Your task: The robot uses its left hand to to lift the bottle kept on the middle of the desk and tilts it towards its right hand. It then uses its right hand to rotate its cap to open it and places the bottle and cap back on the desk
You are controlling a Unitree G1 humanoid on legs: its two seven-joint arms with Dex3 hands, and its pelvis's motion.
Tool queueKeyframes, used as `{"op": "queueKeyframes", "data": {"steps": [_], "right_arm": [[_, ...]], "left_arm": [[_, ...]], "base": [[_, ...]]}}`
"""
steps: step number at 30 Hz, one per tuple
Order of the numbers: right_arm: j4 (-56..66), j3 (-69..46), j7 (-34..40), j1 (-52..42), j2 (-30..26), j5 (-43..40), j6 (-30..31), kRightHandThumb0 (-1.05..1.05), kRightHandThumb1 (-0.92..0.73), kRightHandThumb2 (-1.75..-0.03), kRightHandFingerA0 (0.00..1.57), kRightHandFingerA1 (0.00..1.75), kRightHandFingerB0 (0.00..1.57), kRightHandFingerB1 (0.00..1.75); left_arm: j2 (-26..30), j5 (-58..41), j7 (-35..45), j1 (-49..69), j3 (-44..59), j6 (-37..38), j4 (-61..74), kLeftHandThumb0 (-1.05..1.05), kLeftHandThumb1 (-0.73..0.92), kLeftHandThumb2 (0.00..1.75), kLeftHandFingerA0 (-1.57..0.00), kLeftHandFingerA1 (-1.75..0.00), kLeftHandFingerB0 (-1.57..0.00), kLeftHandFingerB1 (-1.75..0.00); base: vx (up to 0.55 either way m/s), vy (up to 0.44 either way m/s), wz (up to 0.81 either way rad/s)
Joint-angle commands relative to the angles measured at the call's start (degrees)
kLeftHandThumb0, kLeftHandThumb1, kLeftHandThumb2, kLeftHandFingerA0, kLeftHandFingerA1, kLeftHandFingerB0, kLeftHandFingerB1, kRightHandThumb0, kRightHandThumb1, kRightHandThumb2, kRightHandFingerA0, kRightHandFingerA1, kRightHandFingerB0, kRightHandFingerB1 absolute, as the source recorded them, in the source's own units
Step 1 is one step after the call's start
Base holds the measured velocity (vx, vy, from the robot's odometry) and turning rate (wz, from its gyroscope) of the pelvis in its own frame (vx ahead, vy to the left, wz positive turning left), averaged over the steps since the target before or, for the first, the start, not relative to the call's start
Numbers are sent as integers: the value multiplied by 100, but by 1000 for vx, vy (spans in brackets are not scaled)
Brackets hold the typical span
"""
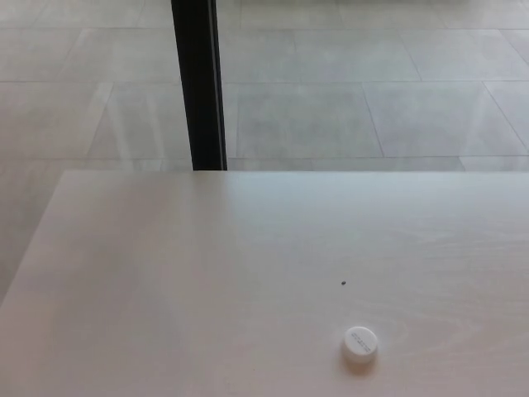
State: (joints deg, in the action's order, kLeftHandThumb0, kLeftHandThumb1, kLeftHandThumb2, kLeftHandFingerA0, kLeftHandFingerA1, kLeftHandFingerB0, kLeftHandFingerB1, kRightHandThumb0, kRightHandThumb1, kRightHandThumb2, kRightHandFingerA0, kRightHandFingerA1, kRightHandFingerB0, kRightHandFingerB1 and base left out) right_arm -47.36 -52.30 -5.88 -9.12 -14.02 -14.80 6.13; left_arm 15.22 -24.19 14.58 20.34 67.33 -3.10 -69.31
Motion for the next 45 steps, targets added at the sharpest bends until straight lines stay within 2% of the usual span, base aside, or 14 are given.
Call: {"op": "queueKeyframes", "data": {"steps": [1, 3, 5, 8, 9, 12, 13, 16, 24, 30, 33, 39, 43, 45], "right_arm": [[-269, 337, -11, -143, -237, -123, -169, -27, -53, -103, 9, 53, 7, 50], [-310, 413, -14, -157, -268, -172, -197, -48, -75, -62, 18, 35, 19, 28], [-248, 560, -81, -232, -266, -127, -334, -49, -74, -63, 17, 34, 19, 28], [-312, 677, -231, -245, -295, -230, -401, -30, -59, -108, 2, 51, 0, 47], [-394, 657, -253, -218, -303, -304, -450, -30, -59, -107, 2, 51, 0, 47], [-547, 780, -159, -139, -365, -263, -512, -51, -73, -62, 17, 33, 18, 27], [-695, 795, -182, -85, -405, -278, -591, -52, -73, -62, 18, 35, 18, 27], [-973, 875, -186, 26, -521, -267, -693, -51, -73, -62, 17, 33, 17, 27], [-1192, 937, -188, 119, -618, -396, -758, -51, -73, -63, 17, 35, 14, 27], [-1062, 1058, -220, 16, -634, -406, -779, -30, -61, -108, 1, 51, 0, 49], [-960, 1017, -236, -17, -592, -525, -771, -50, -75, -62, 12, 34, 8, 26], [-1137, 1175, -211, 56, -701, -434, -678, -29, -64, -109, 1, 50, 0, 49], [-745, 1107, -255, -83, -599, -670, -417, -28, -64, -109, 2, 52, 0, 49], [-343, 1199, -139, -244, -504, -598, -285, -45, -74, -63, 15, 36, 12, 27]], "left_arm": [[123, -211, -38, 115, -386, 342, 3, -39, 46, 110, -5, -56, 0, -51], [127, -266, -29, 143, -493, 383, 0, -85, 89, 67, -4, -56, -10, -42], [161, -356, -18, 155, -537, 362, -43, -39, 45, 108, -5, -56, 0, -51], [176, -484, 75, 170, -617, 361, -41, -83, 66, 108, -4, -52, -7, -51], [184, -497, 89, 174, -652, 385, -59, -85, 88, 66, -2, -55, -12, -42], [214, -610, 148, 139, -709, 370, -81, -83, 67, 112, 0, -48, -6, -45], [224, -625, 104, 128, -733, 371, -96, -85, 89, 67, -3, -51, -11, -41], [232, -699, 14, 91, -763, 395, -151, -84, 67, 108, -5, -53, -7, -48], [218, -797, -30, 110, -925, 473, -160, -83, 90, 67, -6, -53, -11, -39], [232, -816, 134, 154, -1088, 489, -183, -39, 46, 110, -4, -55, 0, -51], [244, -735, 161, 161, -1239, 537, -169, -87, 88, 67, -18, -59, -16, -46], [274, -531, 84, 202, -1689, 675, -206, -79, 62, 106, -19, -62, -19, -56], [326, -574, 181, 223, -1794, 631, -231, -80, 85, 65, -16, -59, -18, -47], [316, -574, 187, 256, -1856, 670, -219, -80, 84, 65, -16, -59, -19, -47]], "base": [[0, 0, 0], [0, 0, 0], [0, 0, 0], [0, 0, 0], [0, 0, 0], [0, 0, 0], [0, 0, 0], [0, 0, 0], [0, 0, 0], [0, 0, 0], [0, 0, 0], [0, 0, 0], [0, 0, 0], [0, 0, 0]]}}
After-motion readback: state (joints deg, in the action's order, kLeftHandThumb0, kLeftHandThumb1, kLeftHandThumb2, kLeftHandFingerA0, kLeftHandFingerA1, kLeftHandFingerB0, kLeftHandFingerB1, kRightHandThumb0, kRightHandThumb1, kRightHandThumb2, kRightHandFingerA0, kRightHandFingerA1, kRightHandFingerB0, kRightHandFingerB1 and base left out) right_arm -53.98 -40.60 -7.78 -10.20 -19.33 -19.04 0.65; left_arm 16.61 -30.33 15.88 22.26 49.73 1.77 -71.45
